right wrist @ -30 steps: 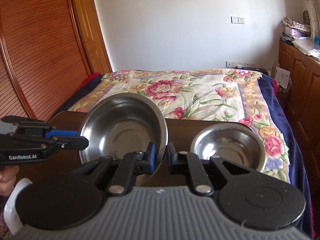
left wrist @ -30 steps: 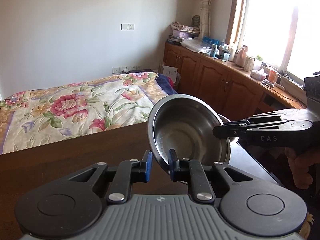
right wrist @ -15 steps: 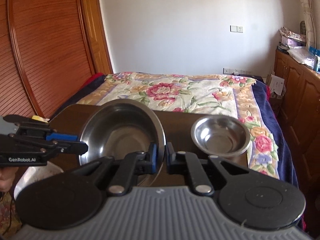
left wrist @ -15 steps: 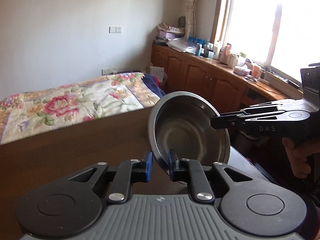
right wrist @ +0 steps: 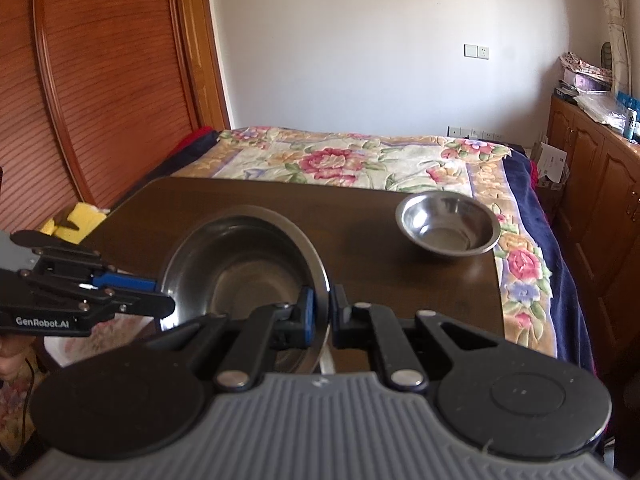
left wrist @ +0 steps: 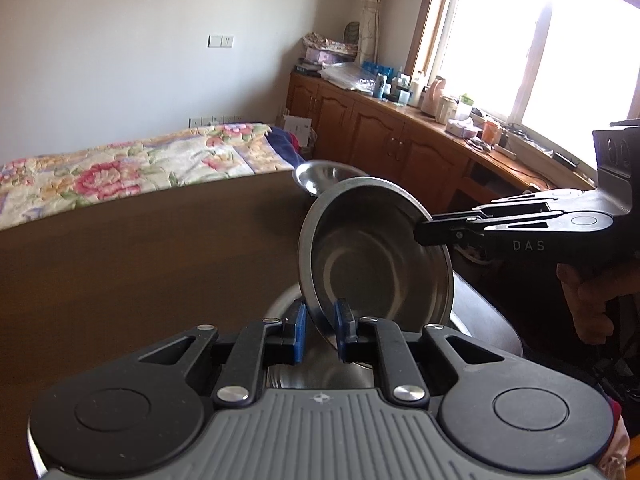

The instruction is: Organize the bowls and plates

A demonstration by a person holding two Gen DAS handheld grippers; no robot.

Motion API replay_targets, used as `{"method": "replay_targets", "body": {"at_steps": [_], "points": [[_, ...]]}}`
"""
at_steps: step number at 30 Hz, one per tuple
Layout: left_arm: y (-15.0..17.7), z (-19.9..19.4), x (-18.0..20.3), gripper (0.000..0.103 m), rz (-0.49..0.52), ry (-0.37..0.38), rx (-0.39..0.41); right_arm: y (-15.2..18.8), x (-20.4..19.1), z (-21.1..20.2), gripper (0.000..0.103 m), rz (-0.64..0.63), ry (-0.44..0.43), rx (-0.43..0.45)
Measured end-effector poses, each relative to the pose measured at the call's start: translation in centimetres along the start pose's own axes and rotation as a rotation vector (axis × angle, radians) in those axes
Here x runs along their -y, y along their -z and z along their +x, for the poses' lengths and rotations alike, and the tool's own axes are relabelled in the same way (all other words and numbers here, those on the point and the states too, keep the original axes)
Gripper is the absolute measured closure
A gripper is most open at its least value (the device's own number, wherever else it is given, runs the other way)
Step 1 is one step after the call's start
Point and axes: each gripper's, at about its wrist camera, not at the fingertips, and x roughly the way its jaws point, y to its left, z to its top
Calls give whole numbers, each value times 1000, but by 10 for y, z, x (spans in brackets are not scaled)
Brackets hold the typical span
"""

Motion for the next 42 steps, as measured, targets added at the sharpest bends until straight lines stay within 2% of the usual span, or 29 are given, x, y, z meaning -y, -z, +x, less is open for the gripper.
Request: {"method": "replay_targets", "body": {"at_steps": [5, 16, 23, 28, 42], "points": [[16, -2, -1, 87, -8, 6, -21, 14, -9, -1, 93, -20, 0, -24], [29, 7, 0, 87, 56, -24, -71, 27, -20, 4, 93, -96, 12, -47], [30, 5, 0, 87, 84, -25, -57, 33, -28, 6, 92, -142, 14, -50], [32, 1, 6, 87, 127, -51, -30, 35, -37, 7, 93, -200, 26, -51], [29, 3, 2, 83, 103, -52, -14, 34, -41, 9, 91, -254, 49, -31]]}}
